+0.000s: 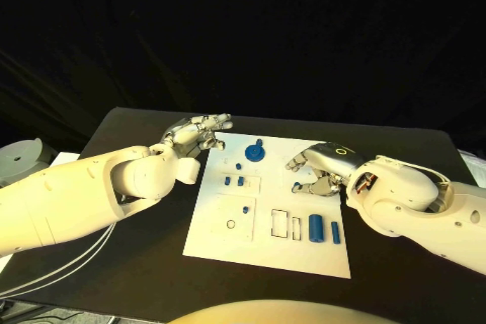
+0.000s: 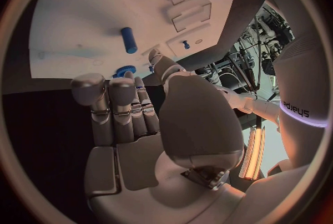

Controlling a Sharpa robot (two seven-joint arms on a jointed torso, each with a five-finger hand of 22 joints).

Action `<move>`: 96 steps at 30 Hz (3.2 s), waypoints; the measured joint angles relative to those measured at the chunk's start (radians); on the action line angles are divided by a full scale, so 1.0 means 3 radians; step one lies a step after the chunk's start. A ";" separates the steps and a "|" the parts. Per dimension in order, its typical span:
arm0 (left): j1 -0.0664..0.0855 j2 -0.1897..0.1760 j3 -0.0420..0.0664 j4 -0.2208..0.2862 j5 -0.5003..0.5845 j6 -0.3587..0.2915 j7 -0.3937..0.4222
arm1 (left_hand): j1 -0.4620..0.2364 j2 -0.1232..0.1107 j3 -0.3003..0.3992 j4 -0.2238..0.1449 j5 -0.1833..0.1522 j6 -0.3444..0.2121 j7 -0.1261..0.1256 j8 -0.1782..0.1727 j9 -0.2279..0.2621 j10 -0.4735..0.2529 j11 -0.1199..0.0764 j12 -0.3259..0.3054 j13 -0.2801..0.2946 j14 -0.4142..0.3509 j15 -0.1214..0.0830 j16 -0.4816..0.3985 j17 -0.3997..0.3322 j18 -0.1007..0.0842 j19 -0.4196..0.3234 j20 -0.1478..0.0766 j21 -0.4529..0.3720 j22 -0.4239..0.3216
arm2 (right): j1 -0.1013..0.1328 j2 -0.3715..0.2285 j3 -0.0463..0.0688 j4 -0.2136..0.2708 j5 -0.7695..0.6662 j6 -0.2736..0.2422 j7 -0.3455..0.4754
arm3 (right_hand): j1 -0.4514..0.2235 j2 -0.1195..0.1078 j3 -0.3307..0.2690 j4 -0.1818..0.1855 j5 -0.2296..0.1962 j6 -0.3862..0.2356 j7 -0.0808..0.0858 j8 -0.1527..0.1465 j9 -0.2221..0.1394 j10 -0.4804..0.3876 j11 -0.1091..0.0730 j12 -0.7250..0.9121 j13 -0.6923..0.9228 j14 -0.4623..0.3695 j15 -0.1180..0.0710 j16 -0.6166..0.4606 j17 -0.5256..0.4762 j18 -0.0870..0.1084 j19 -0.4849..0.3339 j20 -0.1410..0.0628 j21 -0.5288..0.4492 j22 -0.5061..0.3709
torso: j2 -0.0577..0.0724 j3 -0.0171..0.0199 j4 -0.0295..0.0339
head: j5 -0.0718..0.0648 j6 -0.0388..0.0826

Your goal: Assemble the parts on the task board

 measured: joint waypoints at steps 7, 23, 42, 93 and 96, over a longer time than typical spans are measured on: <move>0.0000 0.0003 0.0000 -0.0002 -0.0001 0.0003 -0.0001 | 0.0000 0.0000 0.0000 0.0000 0.0000 0.0000 0.0000 0.0000 0.0000 0.0000 0.0000 0.0000 0.0000 0.0000 0.0000 0.0000 0.0000 0.0000 0.0000 0.0000 0.0000 0.0000 | 0.0007 -0.0020 -0.0003 -0.0031 -0.0028 0.0109 -0.0089 | 0.0120 0.0050 -0.0161 0.0101 -0.0013 0.0036 0.0013 0.0000 0.0007 0.0000 0.0000 0.0017 0.0004 0.0025 0.0001 0.0000 0.0000 0.0000 0.0005 -0.0005 -0.0012 -0.0005 | -0.0001 0.0000 -0.0003 | 0.0000 0.0007; 0.0000 0.0004 -0.0001 -0.0007 -0.0002 0.0006 -0.0004 | 0.0000 0.0000 0.0000 0.0000 0.0000 0.0000 0.0000 0.0000 0.0000 0.0000 0.0000 0.0000 0.0000 0.0000 0.0000 0.0000 0.0000 0.0000 0.0000 0.0000 0.0000 0.0000 | -0.0009 0.0088 -0.0023 -0.0104 -0.0057 0.0319 -0.0083 | 0.0308 0.0213 -0.0070 0.0177 -0.0013 0.0334 0.0021 0.0051 0.0022 0.0366 -0.0020 0.0146 0.0004 0.0048 0.0000 0.0033 0.0038 0.0000 0.0089 -0.0016 0.0054 0.0098 | 0.0001 -0.0004 0.0000 | 0.0002 0.0001; 0.0000 0.0004 -0.0002 -0.0007 -0.0002 0.0009 -0.0009 | 0.0000 0.0000 0.0000 0.0000 0.0000 0.0000 0.0000 0.0000 0.0000 0.0000 0.0000 0.0000 0.0000 0.0000 0.0000 0.0000 0.0001 0.0000 0.0000 0.0000 0.0000 0.0001 | -0.0036 0.0183 -0.0023 -0.0212 -0.0064 0.0419 -0.0035 | 0.0327 0.0296 0.0202 0.0257 -0.0014 0.0628 0.0004 0.0073 0.0029 0.0648 -0.0082 0.0127 -0.0006 0.0048 -0.0048 0.0271 0.0307 0.0000 0.0191 -0.0057 0.0229 0.0311 | 0.0001 -0.0002 0.0000 | 0.0003 -0.0018; 0.0000 0.0091 -0.0003 -0.0022 -0.0102 0.0046 -0.0019 | 0.0000 0.0000 -0.0010 -0.0010 0.0000 0.0000 0.0000 0.0000 0.0000 -0.0024 0.0000 0.0013 -0.0005 0.0000 0.0000 0.0000 -0.0013 0.0000 0.0000 0.0000 0.0000 -0.0002 | -0.0195 0.0902 -0.0123 -0.0076 0.0439 0.0021 0.0376 | 0.0397 0.0317 0.0479 0.0187 -0.0033 0.0700 0.0025 0.0020 0.0029 0.0763 -0.0092 -0.0014 -0.0007 0.0060 -0.0083 0.0382 0.0414 -0.0001 0.0219 -0.0076 0.0279 0.0361 | -0.0001 -0.0008 0.0004 | 0.0114 -0.0045; 0.0000 0.0094 -0.0003 -0.0020 -0.0103 0.0048 -0.0020 | 0.0000 0.0000 -0.0009 -0.0010 0.0000 0.0000 0.0000 0.0000 0.0000 -0.0024 0.0000 0.0013 -0.0005 0.0000 0.0000 0.0000 -0.0013 0.0000 0.0000 0.0000 0.0000 -0.0002 | -0.0214 0.0926 -0.0125 -0.0110 0.0439 0.0071 0.0378 | 0.0397 0.0317 0.0479 0.0187 -0.0033 0.0699 0.0026 0.0017 0.0029 0.0763 -0.0091 -0.0014 -0.0007 0.0060 -0.0083 0.0382 0.0414 -0.0001 0.0219 -0.0076 0.0279 0.0361 | 0.0000 -0.0006 0.0004 | 0.0126 -0.0051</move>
